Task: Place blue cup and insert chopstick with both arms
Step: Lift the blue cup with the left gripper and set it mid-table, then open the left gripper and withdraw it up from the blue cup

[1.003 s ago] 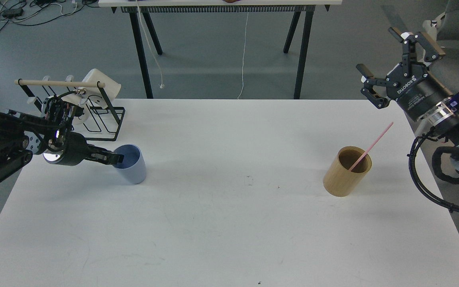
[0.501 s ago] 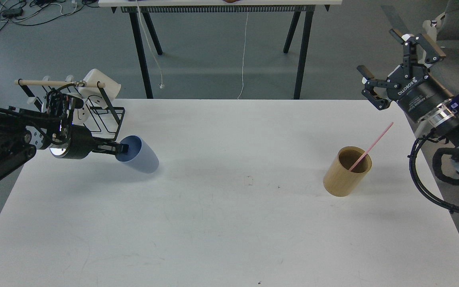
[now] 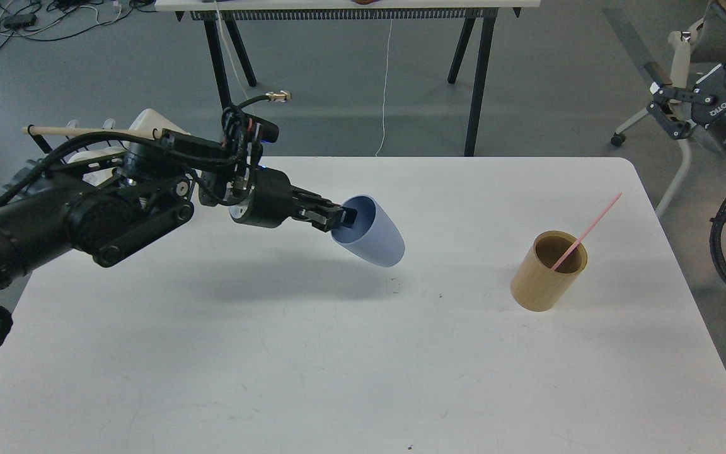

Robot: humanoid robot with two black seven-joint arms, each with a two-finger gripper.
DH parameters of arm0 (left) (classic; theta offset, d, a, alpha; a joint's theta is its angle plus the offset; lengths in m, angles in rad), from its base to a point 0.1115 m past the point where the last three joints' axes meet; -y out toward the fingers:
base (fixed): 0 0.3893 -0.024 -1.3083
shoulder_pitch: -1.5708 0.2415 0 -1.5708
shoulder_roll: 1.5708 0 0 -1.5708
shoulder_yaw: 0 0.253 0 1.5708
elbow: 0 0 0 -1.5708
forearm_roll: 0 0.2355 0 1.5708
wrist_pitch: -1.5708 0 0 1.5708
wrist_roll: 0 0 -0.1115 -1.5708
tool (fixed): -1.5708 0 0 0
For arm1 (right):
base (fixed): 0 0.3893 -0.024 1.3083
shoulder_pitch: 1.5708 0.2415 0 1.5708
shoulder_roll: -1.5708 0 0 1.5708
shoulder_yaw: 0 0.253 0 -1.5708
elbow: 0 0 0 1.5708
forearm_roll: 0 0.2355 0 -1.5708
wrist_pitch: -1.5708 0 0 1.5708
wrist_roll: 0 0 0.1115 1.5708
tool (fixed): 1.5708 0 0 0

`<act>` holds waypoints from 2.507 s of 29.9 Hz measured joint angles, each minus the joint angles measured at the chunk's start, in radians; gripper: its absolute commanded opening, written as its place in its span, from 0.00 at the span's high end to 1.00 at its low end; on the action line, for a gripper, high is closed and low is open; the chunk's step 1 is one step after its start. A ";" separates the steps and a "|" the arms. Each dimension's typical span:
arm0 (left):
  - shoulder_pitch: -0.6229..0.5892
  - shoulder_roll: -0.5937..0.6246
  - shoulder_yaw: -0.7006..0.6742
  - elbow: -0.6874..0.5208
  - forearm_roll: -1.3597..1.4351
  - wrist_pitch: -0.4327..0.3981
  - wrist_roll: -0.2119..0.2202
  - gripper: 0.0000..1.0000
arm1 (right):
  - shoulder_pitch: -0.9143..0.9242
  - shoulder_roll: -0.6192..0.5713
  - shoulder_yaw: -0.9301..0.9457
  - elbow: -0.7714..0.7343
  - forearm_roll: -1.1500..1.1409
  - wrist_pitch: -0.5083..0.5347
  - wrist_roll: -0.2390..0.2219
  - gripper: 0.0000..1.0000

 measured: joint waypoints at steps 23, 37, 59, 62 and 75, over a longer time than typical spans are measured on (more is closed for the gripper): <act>-0.149 -0.328 0.453 0.449 0.080 0.000 0.000 0.98 | -0.005 0.002 0.001 -0.027 0.007 0.000 0.000 0.04; -0.152 -0.328 0.448 0.387 0.071 0.000 0.000 0.95 | -0.008 0.007 -0.004 -0.036 0.006 0.000 0.000 0.04; -0.136 -0.328 0.359 0.374 0.041 0.000 0.000 0.22 | -0.008 0.009 -0.007 -0.036 0.005 0.000 0.000 0.04; -0.132 -0.328 0.261 0.373 0.019 0.000 0.000 0.10 | -0.008 0.008 -0.011 -0.036 -0.007 0.000 0.000 0.04; 0.068 -0.266 -0.363 0.356 -0.424 0.000 0.000 0.04 | 0.031 -0.122 -0.038 0.023 -0.701 -0.198 0.000 0.04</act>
